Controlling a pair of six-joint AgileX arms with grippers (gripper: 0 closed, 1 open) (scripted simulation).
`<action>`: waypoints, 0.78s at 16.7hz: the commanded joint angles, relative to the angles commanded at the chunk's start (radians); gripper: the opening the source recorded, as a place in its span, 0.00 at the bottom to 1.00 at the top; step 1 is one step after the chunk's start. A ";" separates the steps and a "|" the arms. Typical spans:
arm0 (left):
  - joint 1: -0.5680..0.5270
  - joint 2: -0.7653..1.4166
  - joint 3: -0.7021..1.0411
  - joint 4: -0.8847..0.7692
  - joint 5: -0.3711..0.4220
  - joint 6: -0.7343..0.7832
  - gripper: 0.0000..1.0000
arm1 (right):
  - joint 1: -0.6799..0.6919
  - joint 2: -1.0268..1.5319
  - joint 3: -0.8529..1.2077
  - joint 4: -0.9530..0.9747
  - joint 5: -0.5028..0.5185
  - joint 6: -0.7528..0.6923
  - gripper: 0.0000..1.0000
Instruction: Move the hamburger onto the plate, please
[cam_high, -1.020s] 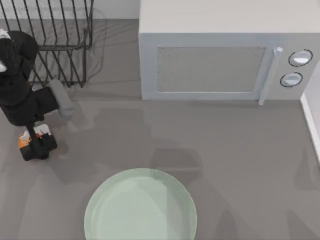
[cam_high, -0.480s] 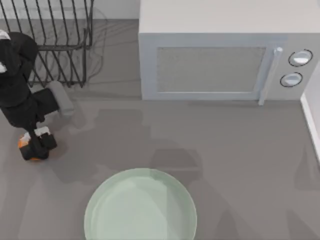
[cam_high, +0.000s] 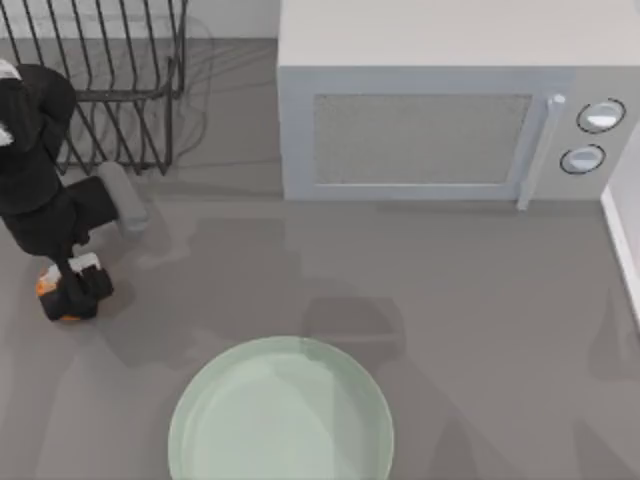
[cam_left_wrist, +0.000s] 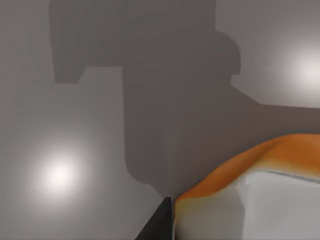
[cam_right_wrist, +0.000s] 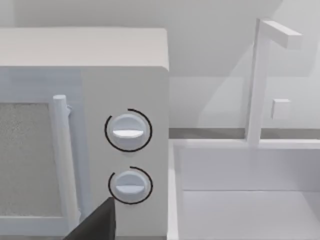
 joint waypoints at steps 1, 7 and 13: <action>0.000 0.000 0.000 0.000 0.000 0.000 0.00 | 0.000 0.000 0.000 0.000 0.000 0.000 1.00; -0.002 -0.089 0.099 -0.181 0.022 -0.014 0.00 | 0.000 0.000 0.000 0.000 0.000 0.000 1.00; -0.005 -0.176 0.254 -0.421 0.022 -0.018 0.00 | 0.000 0.000 0.000 0.000 0.000 0.000 1.00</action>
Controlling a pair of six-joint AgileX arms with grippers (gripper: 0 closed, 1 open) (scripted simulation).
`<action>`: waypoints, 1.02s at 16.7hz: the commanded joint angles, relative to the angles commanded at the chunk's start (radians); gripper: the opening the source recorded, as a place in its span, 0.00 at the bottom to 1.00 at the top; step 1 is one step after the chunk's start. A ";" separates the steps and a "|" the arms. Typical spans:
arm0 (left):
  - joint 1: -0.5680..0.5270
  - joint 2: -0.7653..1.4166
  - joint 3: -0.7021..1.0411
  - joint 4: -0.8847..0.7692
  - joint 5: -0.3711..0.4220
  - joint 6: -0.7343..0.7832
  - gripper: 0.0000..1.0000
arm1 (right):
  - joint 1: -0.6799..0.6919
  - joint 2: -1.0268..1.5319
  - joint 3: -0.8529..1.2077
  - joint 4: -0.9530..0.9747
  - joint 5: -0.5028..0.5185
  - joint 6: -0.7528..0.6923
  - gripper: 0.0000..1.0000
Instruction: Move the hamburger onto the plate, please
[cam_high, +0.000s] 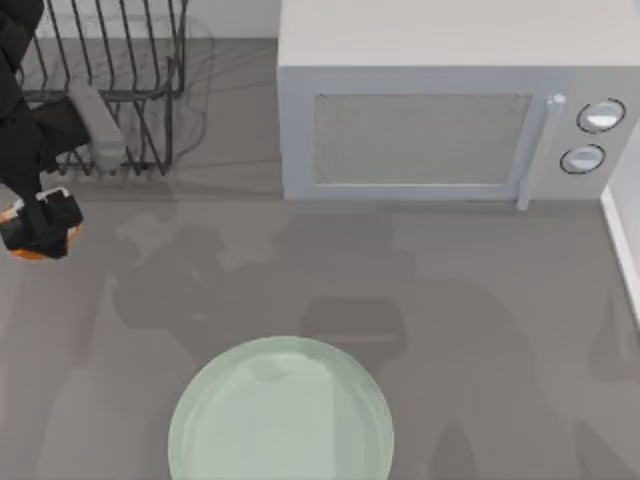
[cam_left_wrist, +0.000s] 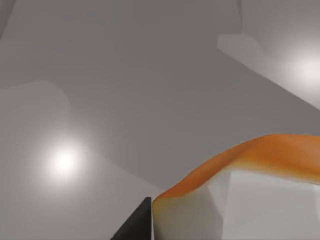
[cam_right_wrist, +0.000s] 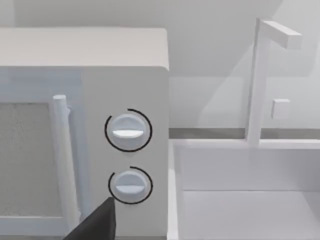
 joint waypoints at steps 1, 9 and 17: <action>0.000 -0.004 0.005 -0.006 0.000 -0.001 0.00 | 0.000 0.000 0.000 0.000 0.000 0.000 1.00; -0.074 -0.012 -0.014 0.004 -0.003 0.113 0.00 | 0.000 0.000 0.000 0.000 0.000 0.000 1.00; -0.458 -0.089 -0.159 0.036 -0.003 0.726 0.00 | 0.000 0.000 0.000 0.000 0.000 0.000 1.00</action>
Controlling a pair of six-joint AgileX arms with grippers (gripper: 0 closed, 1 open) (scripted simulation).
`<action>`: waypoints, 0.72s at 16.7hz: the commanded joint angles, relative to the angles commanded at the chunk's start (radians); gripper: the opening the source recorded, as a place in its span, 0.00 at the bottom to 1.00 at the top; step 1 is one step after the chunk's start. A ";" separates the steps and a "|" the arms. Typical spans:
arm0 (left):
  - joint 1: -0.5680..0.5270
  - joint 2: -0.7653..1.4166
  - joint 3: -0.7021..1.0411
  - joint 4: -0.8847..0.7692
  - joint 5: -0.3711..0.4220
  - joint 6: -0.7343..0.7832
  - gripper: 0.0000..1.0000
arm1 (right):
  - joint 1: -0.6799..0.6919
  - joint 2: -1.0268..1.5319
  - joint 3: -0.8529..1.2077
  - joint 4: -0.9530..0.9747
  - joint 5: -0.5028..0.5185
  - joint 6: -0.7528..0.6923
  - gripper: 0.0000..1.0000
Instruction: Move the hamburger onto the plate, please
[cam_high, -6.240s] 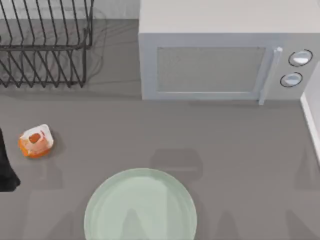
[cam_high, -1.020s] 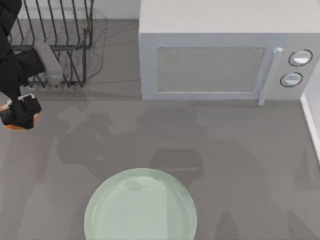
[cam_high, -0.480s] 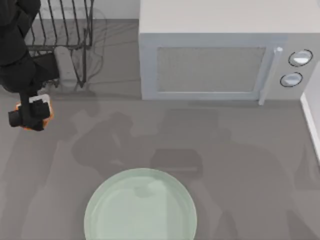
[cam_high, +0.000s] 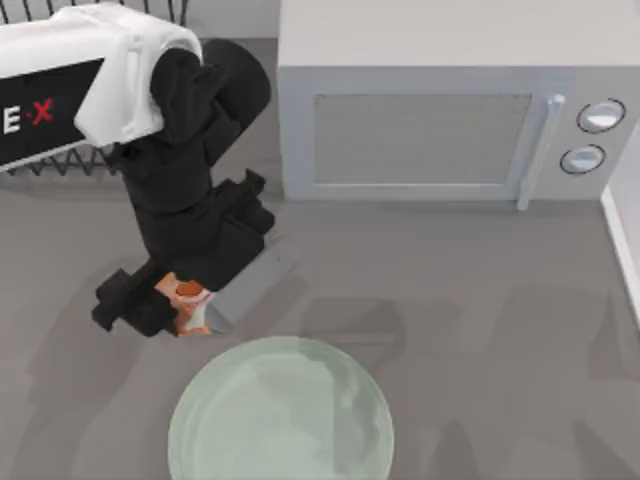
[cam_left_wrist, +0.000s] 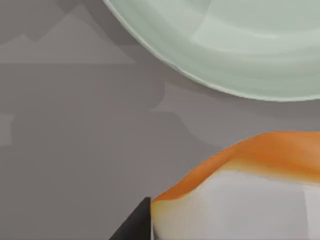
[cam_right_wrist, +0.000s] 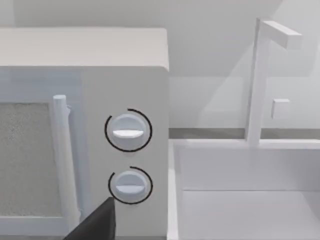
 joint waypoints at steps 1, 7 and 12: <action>-0.054 -0.012 -0.023 0.004 0.001 0.087 0.00 | 0.000 0.000 0.000 0.000 0.000 0.000 1.00; -0.308 -0.094 -0.140 0.046 -0.001 0.453 0.00 | 0.000 0.000 0.000 0.000 0.000 0.000 1.00; -0.347 -0.111 -0.159 0.055 -0.003 0.499 0.00 | 0.000 0.000 0.000 0.000 0.000 0.000 1.00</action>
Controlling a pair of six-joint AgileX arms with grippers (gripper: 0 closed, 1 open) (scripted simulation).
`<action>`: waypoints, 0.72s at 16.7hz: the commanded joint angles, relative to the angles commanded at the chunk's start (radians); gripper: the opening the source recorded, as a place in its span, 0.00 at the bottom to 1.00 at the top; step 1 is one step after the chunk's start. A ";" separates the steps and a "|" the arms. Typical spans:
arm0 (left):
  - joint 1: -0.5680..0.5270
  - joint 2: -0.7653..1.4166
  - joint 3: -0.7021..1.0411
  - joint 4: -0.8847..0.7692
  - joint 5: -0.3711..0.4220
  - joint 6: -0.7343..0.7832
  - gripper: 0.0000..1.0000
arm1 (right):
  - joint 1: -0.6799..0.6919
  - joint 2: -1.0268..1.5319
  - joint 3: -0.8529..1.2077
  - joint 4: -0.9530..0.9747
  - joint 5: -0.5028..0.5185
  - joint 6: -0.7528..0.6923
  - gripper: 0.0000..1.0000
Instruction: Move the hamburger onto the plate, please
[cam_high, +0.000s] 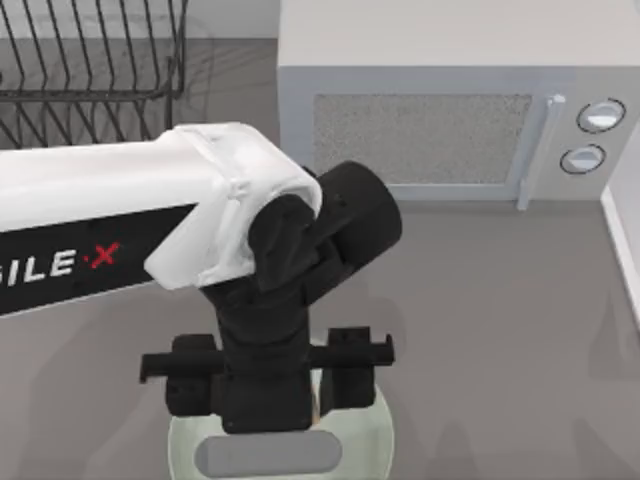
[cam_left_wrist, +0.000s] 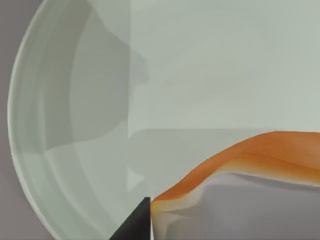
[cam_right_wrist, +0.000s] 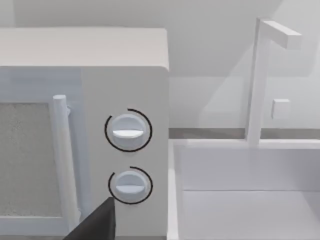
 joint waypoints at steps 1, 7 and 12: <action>0.000 0.000 0.000 0.000 0.000 0.000 0.00 | 0.000 0.000 0.000 0.000 0.000 0.000 1.00; 0.013 0.027 -0.049 0.086 -0.003 -0.009 0.00 | 0.000 0.000 0.000 0.000 0.000 0.000 1.00; 0.003 0.065 -0.113 0.178 0.000 0.004 0.00 | 0.000 0.000 0.000 0.000 0.000 0.000 1.00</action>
